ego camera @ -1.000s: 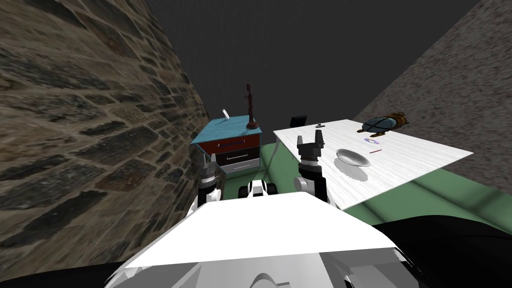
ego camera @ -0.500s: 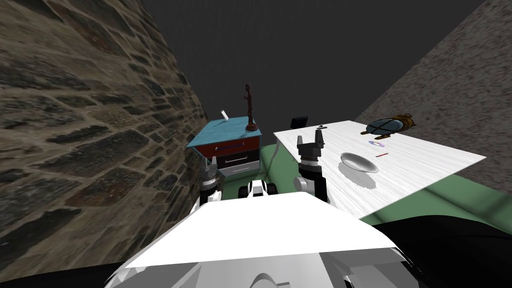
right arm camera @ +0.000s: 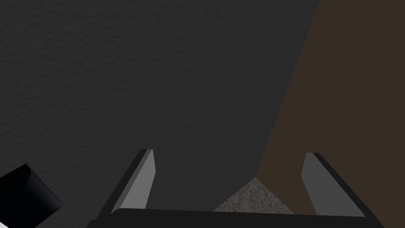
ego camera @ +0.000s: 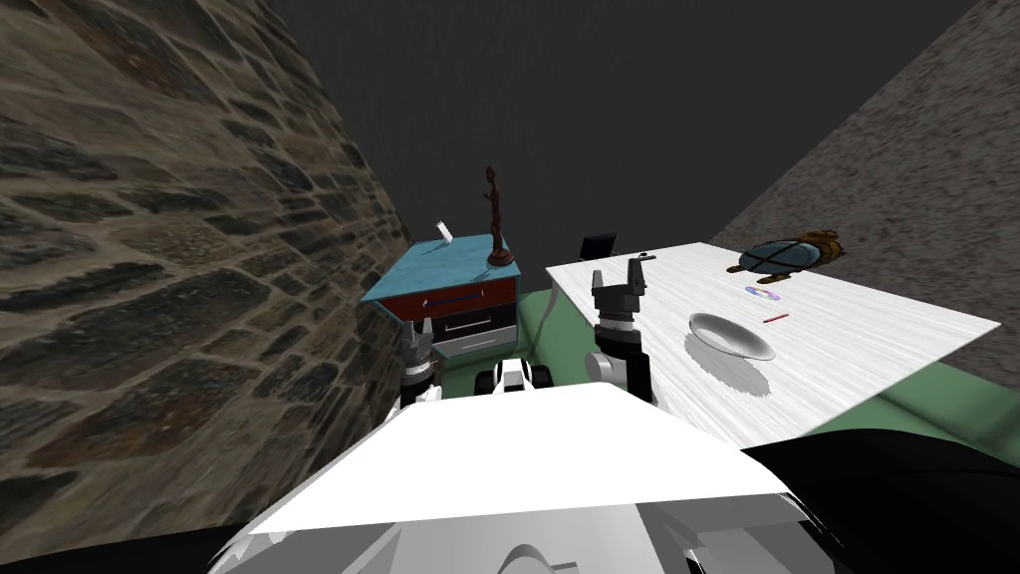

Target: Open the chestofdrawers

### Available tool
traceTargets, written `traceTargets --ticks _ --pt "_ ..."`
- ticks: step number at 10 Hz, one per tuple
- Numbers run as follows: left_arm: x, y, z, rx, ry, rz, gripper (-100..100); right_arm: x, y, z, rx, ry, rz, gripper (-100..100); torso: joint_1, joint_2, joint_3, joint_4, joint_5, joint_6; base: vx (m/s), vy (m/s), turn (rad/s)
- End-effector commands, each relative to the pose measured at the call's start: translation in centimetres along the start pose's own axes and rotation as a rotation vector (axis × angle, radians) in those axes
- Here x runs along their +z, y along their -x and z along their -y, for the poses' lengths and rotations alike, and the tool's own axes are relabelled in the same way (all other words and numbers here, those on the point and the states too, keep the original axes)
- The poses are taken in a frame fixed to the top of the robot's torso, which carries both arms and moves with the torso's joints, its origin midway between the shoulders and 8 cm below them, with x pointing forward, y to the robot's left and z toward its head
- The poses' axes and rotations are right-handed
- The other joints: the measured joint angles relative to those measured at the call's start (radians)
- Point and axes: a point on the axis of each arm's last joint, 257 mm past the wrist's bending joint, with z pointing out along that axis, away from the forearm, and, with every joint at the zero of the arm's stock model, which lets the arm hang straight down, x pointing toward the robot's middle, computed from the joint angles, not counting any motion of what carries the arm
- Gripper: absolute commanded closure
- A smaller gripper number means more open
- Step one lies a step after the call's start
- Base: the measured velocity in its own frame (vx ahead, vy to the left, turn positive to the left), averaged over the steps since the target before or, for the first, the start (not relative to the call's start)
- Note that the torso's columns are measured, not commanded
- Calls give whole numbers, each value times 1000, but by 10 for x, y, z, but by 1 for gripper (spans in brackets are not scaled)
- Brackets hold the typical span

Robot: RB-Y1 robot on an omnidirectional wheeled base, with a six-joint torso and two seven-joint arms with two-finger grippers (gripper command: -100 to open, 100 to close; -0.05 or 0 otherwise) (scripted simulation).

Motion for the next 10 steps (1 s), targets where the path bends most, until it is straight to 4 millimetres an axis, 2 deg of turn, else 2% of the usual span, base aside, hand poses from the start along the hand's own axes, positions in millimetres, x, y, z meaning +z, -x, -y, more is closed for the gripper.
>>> traceTargets --ticks 1,10 --pt "-15 3 -8 2 6 2 -100 0 0 0 0 0 0 0 1 1 1 0 0 0 100 -16 1" --pt "-58 8 -34 0 50 16 -100 0 0 0 0 0 0 0 0 0 0 0 0 0 91 -18 2"
